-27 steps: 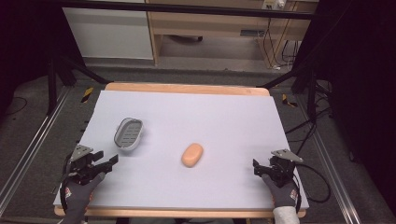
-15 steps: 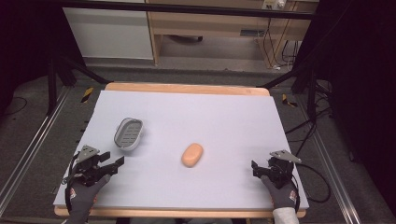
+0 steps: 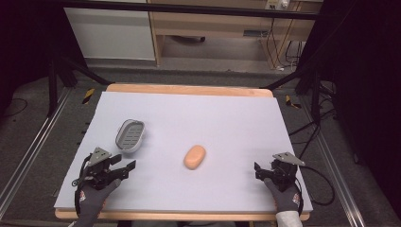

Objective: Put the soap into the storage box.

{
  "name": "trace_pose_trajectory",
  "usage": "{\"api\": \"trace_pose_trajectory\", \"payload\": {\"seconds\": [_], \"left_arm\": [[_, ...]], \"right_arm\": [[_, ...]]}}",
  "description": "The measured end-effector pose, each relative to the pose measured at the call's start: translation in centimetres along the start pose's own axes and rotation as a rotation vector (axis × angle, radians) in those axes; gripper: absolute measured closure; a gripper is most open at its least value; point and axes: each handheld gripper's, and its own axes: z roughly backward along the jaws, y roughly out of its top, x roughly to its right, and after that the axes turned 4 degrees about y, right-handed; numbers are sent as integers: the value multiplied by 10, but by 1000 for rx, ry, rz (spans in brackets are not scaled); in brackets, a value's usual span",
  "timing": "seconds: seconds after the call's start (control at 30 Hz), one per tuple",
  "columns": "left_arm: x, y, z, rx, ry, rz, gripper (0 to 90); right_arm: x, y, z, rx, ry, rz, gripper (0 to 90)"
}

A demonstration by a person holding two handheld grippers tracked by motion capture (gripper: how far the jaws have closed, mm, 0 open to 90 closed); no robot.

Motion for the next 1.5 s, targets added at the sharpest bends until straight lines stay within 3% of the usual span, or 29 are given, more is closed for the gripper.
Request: {"api": "trace_pose_trajectory", "payload": {"seconds": [0.4,0.97,1.5], "left_arm": [[14,7,-5,-3,-31,-37,332],[30,30,-9,16,-66,-74,327],[65,55,-34,-5,-126,-128,303]], "right_arm": [[-4,1,0,-4,10,9,62],[-5,2,1,-1,21,-5,58],[-4,2,2,1,24,-6,58]]}}
